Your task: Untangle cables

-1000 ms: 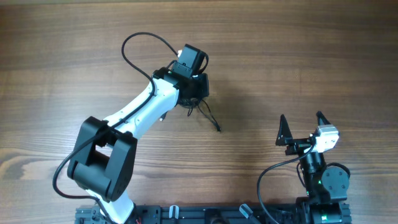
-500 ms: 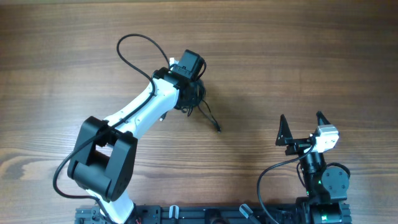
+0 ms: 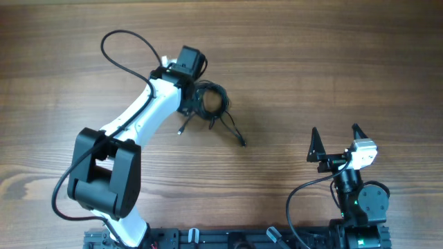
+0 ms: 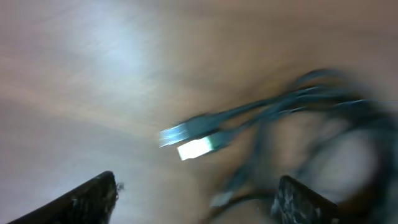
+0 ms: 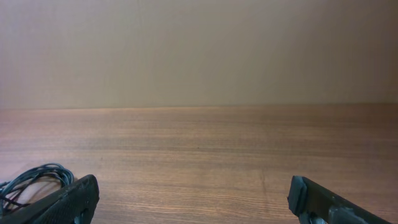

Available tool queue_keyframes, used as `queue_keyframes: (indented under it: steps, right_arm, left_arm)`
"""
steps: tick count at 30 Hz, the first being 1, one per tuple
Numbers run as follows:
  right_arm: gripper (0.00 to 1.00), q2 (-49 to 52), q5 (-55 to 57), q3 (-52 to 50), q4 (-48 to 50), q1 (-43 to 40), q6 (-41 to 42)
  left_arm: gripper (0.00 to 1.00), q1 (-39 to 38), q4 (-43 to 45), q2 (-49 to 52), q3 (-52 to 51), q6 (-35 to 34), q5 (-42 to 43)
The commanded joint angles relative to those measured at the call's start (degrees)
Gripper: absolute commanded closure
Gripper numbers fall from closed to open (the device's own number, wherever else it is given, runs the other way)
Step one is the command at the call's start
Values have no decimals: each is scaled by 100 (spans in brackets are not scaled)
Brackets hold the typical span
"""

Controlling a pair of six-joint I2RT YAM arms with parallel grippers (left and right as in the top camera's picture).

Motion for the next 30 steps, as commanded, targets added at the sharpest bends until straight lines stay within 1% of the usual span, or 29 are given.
queue_keyframes:
  steps: [1, 3, 4, 5, 7, 8, 10, 13, 14, 15, 17, 20, 22, 25, 30]
  right_arm:
    - [0, 0, 76, -4, 20, -39, -52]
    - [0, 0, 76, -4, 20, -39, -52]
    - [0, 0, 76, -4, 20, -39, -52]
    - [0, 0, 76, -4, 20, -39, -55]
    - [0, 0, 76, -4, 20, -39, -52]
    - [0, 0, 76, -4, 20, -39, -52]
    - [0, 0, 76, -4, 20, -39, -55]
    - [0, 0, 76, -4, 20, -39, -55]
    - [0, 0, 76, -4, 20, -39, -52]
    - [0, 0, 76, -4, 20, -39, -55]
    - [0, 0, 76, -4, 20, -39, -52]
    - [0, 0, 76, -4, 20, -39, -55]
    - [0, 0, 76, -4, 17, -39, -52]
    - [1, 0, 76, -4, 20, -39, -55]
    - [0, 0, 76, -4, 20, -39, -55]
  left_arm:
    - [15, -129, 577, -39, 142, -195, 1832]
    - [15, -221, 881, -39, 136, -192, 2260]
    - [12, -291, 1032, -39, 136, -192, 2369]
    - [10, -367, 1156, -39, 136, -195, 2393]
    - [10, -527, 1318, -37, 131, -186, 2378]
    - [13, -625, 1436, -37, 107, -188, 2363]
    - [35, -835, 1626, -35, 37, -190, 2361]
    - [56, -1075, 1757, -24, -72, -190, 2284]
    - [61, -1163, 1768, -13, -111, -190, 2175]
    - [64, -1241, 1766, 13, -144, -190, 2037]
    - [65, -1379, 1698, 74, -190, -190, 1755]
    - [75, -1497, 1482, 229, -192, -186, 1582]
    - [79, -1508, 1296, 317, -190, -184, 1582]
    - [80, -1488, 925, 376, -190, -138, 1388]
    - [81, -1357, -24, 376, -190, -142, 184]
